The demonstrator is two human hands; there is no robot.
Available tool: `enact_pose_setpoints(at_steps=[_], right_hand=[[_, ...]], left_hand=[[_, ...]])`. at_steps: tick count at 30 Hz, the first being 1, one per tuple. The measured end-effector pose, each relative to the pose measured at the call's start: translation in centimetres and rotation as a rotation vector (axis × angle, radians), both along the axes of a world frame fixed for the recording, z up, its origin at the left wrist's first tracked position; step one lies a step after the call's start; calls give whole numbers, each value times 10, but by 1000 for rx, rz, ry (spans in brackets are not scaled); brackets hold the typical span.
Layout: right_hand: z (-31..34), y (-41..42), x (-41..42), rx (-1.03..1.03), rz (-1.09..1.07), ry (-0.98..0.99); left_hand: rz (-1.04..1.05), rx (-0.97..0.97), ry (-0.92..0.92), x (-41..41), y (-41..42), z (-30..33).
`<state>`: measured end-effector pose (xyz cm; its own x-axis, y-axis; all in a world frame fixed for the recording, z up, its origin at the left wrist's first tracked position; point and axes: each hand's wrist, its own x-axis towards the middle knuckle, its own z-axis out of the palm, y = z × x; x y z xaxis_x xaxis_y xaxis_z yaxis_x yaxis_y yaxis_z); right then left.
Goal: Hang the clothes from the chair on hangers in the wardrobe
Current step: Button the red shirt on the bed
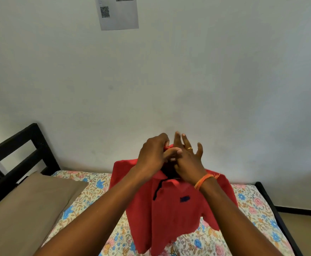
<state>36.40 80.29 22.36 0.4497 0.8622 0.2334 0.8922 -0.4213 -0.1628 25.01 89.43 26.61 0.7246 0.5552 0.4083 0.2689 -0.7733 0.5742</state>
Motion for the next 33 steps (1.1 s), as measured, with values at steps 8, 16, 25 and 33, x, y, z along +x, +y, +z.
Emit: enact_pose_setpoints(at_steps=[8,16,25,33], right_hand=[[44,-9,22,5,-55,-156],[57,-26,28,-31,35,-297],[87,-75,26,38,90,-208],[99,-139,12,117,-115,-223]], left_hand=[[130,50,-53,-14,-24,-19],[125,-114,-225,-20,-52,-41],[49,412,-101,-27,-28,-26],[-97,552,-347,-39,-23,-13]])
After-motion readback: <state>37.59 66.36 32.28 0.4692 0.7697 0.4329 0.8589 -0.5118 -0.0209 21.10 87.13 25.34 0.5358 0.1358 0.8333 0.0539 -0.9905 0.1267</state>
